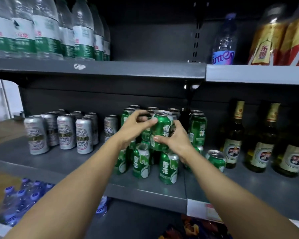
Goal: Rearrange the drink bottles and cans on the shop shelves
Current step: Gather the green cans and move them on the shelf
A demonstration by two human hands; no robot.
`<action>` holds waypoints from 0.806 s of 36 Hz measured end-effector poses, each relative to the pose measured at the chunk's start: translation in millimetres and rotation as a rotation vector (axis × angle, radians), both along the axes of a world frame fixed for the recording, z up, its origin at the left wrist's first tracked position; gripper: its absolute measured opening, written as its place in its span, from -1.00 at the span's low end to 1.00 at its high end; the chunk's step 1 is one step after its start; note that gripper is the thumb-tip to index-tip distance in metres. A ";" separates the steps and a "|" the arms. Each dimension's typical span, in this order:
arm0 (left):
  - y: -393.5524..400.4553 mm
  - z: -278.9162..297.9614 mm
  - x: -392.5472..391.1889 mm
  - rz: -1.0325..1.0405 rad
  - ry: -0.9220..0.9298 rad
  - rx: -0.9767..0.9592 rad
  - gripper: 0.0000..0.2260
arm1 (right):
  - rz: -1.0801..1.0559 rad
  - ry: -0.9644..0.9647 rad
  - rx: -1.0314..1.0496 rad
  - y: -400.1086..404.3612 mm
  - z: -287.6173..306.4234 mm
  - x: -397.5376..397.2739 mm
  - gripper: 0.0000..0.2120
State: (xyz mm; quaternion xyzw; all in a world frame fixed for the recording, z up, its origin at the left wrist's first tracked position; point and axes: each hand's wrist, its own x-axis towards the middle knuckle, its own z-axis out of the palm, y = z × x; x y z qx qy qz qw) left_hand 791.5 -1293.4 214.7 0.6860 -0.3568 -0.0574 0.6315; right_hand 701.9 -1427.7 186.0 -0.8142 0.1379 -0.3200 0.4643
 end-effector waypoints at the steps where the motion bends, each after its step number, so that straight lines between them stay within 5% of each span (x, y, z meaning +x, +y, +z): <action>1: 10.0 -3.7 13.6 0.054 0.010 -0.015 -0.58 | -0.035 -0.010 -0.008 7.1 -0.5 7.6 -0.31; 3: 31.6 -11.0 42.3 0.115 0.034 0.007 -0.47 | -0.094 -0.018 -0.018 20.3 -2.3 23.6 -0.25; 6: 65.8 -22.5 76.8 -0.006 0.017 0.382 -0.17 | -0.146 -0.005 -0.025 41.8 -3.1 46.2 -0.21; 10: 78.6 -53.9 105.3 -0.157 0.013 0.728 -0.03 | -0.193 0.026 -0.032 66.4 -3.0 71.2 -0.13; 16: 64.3 -90.2 118.2 0.055 -0.147 0.571 -0.36 | -0.268 0.081 -0.078 89.7 -5.5 96.1 -0.15; 29: 55.2 -106.4 116.5 0.122 -0.141 0.511 -0.46 | -0.328 0.243 -0.224 105.3 -1.1 114.0 -0.25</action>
